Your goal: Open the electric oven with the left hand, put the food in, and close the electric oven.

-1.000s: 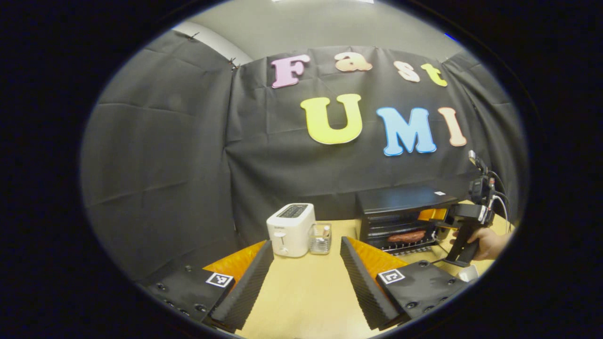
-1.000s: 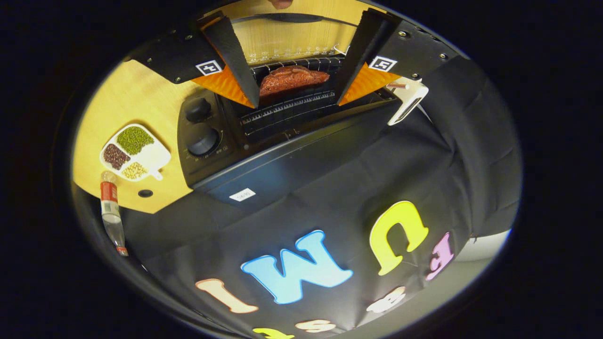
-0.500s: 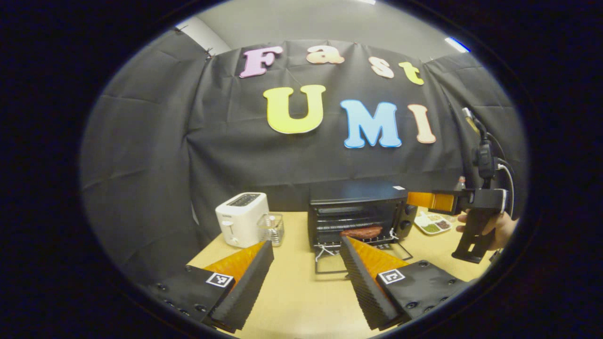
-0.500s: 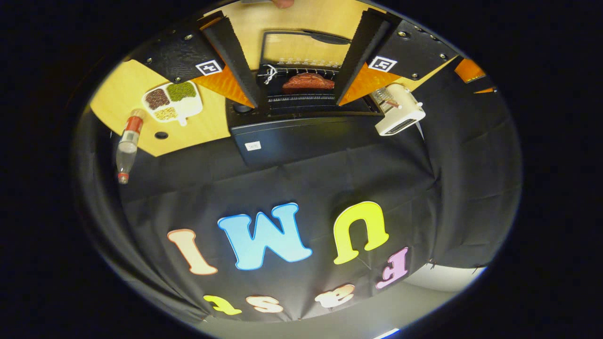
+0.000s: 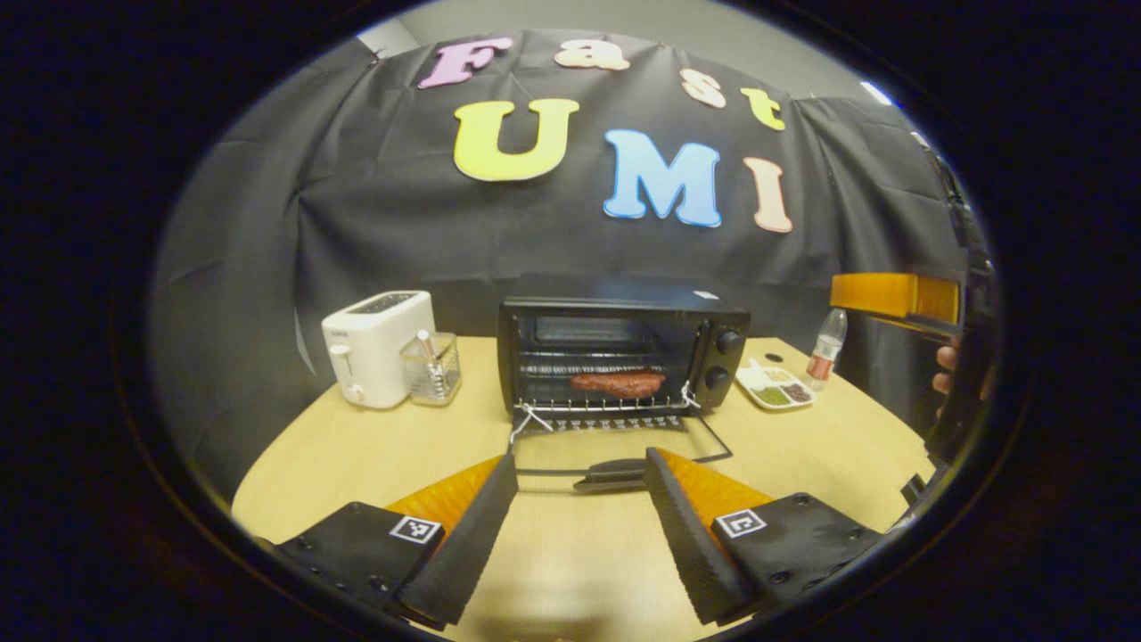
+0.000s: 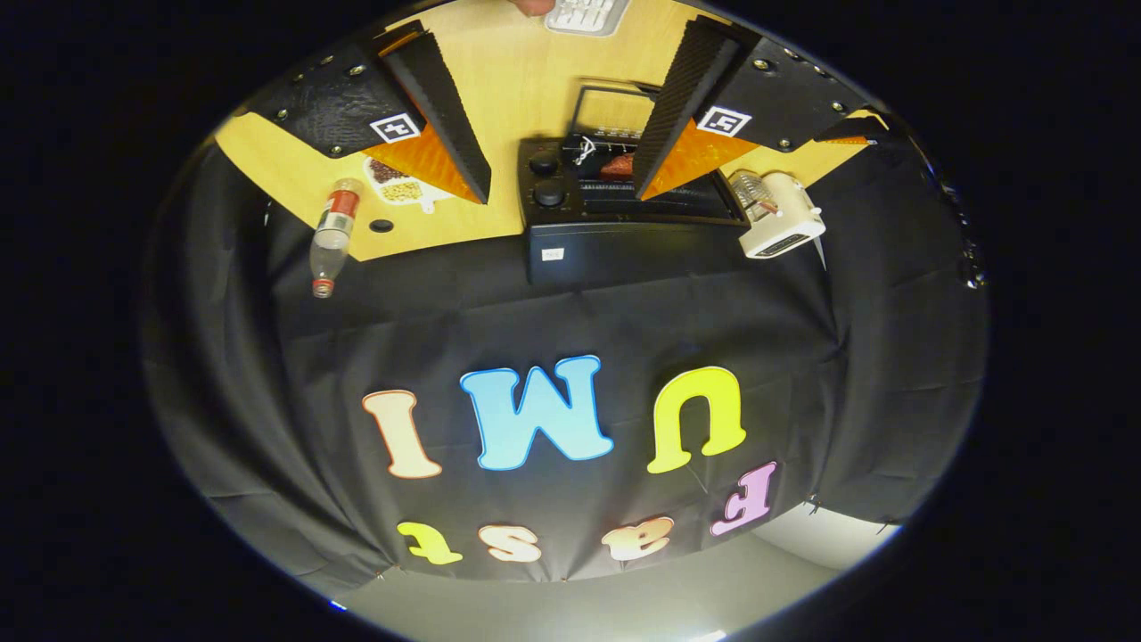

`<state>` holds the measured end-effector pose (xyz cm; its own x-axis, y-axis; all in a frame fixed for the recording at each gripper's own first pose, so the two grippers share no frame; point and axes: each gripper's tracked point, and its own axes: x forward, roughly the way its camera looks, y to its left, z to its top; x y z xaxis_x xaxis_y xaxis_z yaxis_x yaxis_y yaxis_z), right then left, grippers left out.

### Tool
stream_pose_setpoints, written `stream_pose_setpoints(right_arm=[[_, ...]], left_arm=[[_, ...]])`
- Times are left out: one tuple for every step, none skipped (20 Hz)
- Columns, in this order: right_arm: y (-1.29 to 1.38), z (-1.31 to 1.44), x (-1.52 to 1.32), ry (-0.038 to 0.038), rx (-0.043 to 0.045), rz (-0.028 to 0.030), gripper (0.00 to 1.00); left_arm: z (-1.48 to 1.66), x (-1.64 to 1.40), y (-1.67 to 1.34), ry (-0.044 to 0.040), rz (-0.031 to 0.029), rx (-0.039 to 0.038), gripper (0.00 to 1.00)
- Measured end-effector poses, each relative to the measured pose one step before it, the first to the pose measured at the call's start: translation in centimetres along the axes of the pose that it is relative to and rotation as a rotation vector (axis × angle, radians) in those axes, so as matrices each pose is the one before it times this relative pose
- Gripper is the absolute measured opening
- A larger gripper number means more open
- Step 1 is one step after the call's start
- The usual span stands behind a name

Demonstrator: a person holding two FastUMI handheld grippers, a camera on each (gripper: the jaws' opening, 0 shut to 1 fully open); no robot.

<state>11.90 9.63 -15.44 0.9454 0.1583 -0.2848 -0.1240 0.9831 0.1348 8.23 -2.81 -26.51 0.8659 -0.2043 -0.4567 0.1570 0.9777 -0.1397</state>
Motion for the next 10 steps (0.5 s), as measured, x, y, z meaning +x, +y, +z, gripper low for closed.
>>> stream_pose_setpoints(right_arm=[[-0.541, 0.154, -0.765, -0.00081, -0.00419, -0.01321, 0.97], [-0.526, 0.296, -0.902, -0.00646, -0.00732, -0.01625, 0.97], [-0.885, 0.447, -0.631, -0.01586, -0.0085, -0.02291, 0.97], [-0.71, 0.473, -0.721, -0.0108, -0.00731, -0.01848, 0.97], [-0.465, 0.285, -0.751, -0.00348, -0.00262, -0.01256, 0.97], [-0.403, 0.2, -0.588, -0.00456, 0.00206, -0.0113, 0.97], [-0.55, 0.166, -0.374, -0.00245, 0.00195, -0.01245, 0.97], [-0.65, 0.128, -0.436, -0.00353, 0.00094, -0.01557, 0.89], [-0.644, 0.084, -0.435, 0.00059, -0.00077, -0.01684, 0.89], [-0.639, 0.034, -0.362, 0.00203, -0.00217, -0.01222, 0.89]], left_arm=[[-0.804, 0.738, -0.345, 0.02587, -0.00722, 0.00032, 0.96], [-0.853, 0.622, -0.339, 0.02483, -0.0066, 0.00257, 0.96], [-0.784, 0.796, -0.349, 0.02469, -0.00401, 0.00308, 0.96], [-0.638, 0.829, -0.287, 0.02085, -0.00102, 0.00285, 1.0], [-0.66, 0.737, -0.437, 0.02275, -0.00418, 0.00083, 1.0], [-0.711, 0.632, -0.455, 0.02207, -0.00601, -0.00031, 0.96], [-0.536, 0.698, -0.416, 0.02149, -0.00472, -0.00157, 0.97], [-0.552, 0.789, -0.372, 0.01991, -0.00492, -0.0007, 0.97], [-0.491, 0.772, -0.305, 0.02096, -0.00113, -0.00034, 0.97], [-0.473, 0.655, -0.339, 0.01962, -0.00452, -0.00059, 0.97]])
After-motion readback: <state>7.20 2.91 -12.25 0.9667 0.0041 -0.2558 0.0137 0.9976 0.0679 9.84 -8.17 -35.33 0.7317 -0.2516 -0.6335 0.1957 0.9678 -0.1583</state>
